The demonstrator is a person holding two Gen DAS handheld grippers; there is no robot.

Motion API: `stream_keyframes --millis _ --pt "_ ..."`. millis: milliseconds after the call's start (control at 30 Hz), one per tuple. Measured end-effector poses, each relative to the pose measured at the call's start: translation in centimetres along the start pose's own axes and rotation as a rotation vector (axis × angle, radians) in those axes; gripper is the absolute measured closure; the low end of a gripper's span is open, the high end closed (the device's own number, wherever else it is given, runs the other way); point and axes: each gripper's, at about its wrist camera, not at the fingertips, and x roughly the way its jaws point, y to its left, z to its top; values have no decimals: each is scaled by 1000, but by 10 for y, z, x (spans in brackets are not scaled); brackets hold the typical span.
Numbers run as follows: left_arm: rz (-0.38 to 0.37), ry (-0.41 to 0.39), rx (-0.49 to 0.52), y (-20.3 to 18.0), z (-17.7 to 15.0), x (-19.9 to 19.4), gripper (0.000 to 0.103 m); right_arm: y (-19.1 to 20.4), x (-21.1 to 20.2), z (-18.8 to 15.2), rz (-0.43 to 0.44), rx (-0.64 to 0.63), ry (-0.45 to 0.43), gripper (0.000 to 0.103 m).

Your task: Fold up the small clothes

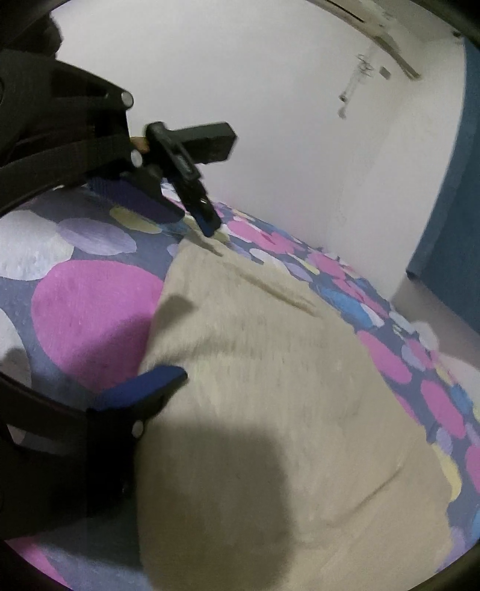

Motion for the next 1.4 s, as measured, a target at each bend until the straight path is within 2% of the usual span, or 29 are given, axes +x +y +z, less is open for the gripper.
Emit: stream_keyframes --millis 133,200,267,367,633,833,900,967,1000,1133,1267,1400 --pt "-47 72 -79 24 11 19 41 0 0 1 5 0 -1 21" --pt "-82 92 -79 29 18 26 41 -1 0 1 6 -1 -2 21" --pt "-114 112 -65 28 24 31 41 -1 0 1 4 -5 -1 21" --pt "-210 160 -80 28 36 49 41 -1 -1 1 10 -7 -1 20" --pt "-335 215 -80 14 60 86 44 -1 -2 1 19 -2 -8 19" --pt "-287 225 24 -10 61 92 50 -1 -2 0 25 0 -9 18" --pt "-258 232 55 -16 60 93 57 0 -2 1 28 -1 -10 18" --pt "-222 244 89 -23 58 94 76 0 -2 1 29 -1 -10 17" --pt "-205 250 104 -25 57 95 80 1 -2 1 28 -1 -11 17" --pt "-101 237 185 -46 58 92 87 0 -2 2 34 2 -13 17" --pt "-61 234 216 -71 69 83 88 -1 -1 2 37 4 -14 17" --pt "-37 193 254 -120 85 64 89 -1 -2 1 43 7 -17 17"
